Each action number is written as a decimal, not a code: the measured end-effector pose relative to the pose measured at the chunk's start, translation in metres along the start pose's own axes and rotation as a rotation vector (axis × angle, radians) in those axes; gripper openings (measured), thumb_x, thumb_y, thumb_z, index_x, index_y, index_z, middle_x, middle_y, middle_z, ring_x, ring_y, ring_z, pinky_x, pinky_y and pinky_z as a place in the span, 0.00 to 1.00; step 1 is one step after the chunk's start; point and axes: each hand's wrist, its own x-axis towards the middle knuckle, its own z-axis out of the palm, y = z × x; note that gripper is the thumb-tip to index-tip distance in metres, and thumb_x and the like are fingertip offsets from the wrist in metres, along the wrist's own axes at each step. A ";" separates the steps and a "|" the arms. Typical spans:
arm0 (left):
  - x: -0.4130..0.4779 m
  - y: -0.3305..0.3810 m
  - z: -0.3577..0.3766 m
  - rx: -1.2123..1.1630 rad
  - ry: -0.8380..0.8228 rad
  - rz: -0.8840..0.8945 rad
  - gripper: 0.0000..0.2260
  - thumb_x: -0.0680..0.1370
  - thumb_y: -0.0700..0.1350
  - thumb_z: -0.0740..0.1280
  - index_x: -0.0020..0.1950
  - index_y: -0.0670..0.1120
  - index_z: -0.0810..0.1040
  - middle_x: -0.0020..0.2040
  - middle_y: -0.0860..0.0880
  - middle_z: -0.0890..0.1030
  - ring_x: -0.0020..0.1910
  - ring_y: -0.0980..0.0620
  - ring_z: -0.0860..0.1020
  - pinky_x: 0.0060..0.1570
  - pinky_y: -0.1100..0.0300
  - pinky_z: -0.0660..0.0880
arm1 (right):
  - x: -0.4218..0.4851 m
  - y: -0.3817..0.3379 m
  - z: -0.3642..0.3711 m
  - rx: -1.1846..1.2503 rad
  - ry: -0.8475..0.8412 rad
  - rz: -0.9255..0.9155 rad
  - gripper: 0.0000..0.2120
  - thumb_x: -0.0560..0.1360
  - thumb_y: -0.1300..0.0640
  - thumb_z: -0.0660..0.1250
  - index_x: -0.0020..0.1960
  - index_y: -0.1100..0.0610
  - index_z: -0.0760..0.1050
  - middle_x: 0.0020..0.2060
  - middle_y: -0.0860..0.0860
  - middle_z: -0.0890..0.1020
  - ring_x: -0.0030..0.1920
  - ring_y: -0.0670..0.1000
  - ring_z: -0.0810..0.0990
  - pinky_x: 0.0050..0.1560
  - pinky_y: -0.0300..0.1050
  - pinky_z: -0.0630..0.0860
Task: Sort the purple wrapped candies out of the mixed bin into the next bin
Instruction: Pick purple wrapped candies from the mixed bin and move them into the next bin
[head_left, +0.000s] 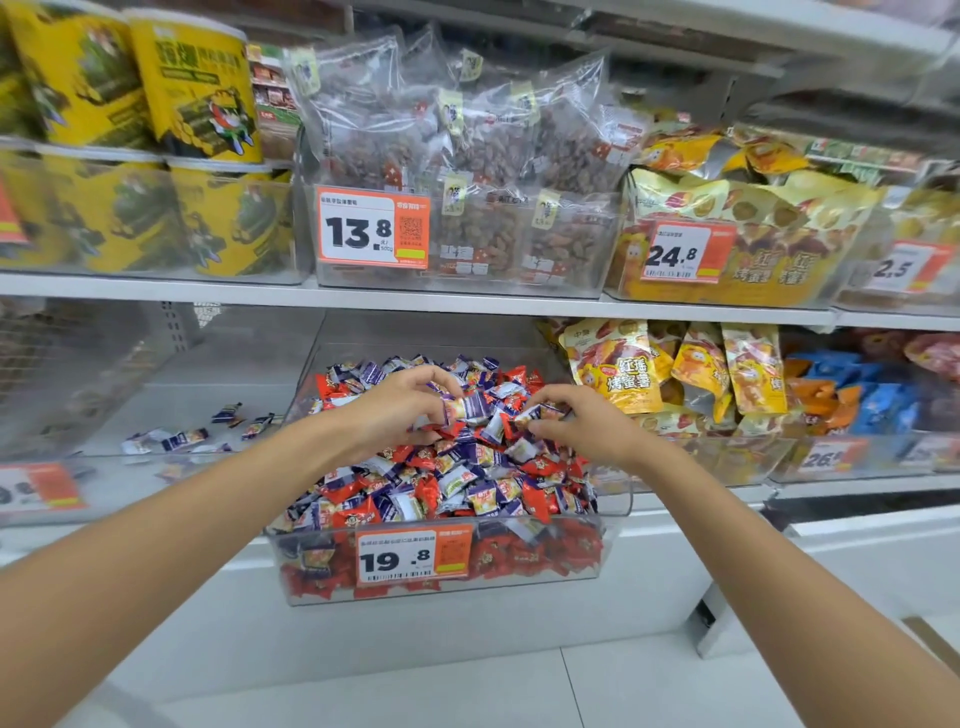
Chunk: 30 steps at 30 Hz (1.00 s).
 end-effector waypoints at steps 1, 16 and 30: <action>0.001 -0.001 0.000 0.036 0.034 0.024 0.12 0.77 0.30 0.60 0.53 0.44 0.76 0.50 0.52 0.74 0.44 0.53 0.76 0.49 0.54 0.79 | 0.000 -0.001 0.000 -0.011 0.003 0.001 0.12 0.79 0.52 0.66 0.61 0.53 0.75 0.45 0.48 0.78 0.27 0.38 0.72 0.30 0.32 0.69; 0.025 -0.032 0.009 1.218 -0.185 0.324 0.30 0.75 0.58 0.70 0.75 0.57 0.65 0.64 0.51 0.67 0.62 0.49 0.66 0.56 0.55 0.69 | 0.007 -0.005 0.006 -0.141 -0.170 -0.012 0.10 0.79 0.56 0.63 0.60 0.48 0.75 0.61 0.47 0.75 0.57 0.48 0.74 0.59 0.47 0.72; 0.019 -0.021 -0.026 0.542 -0.034 0.297 0.14 0.75 0.49 0.72 0.50 0.45 0.68 0.58 0.53 0.72 0.39 0.50 0.83 0.40 0.62 0.76 | 0.002 -0.002 0.004 0.018 -0.172 -0.005 0.11 0.74 0.50 0.72 0.54 0.47 0.73 0.59 0.44 0.74 0.43 0.52 0.77 0.47 0.43 0.74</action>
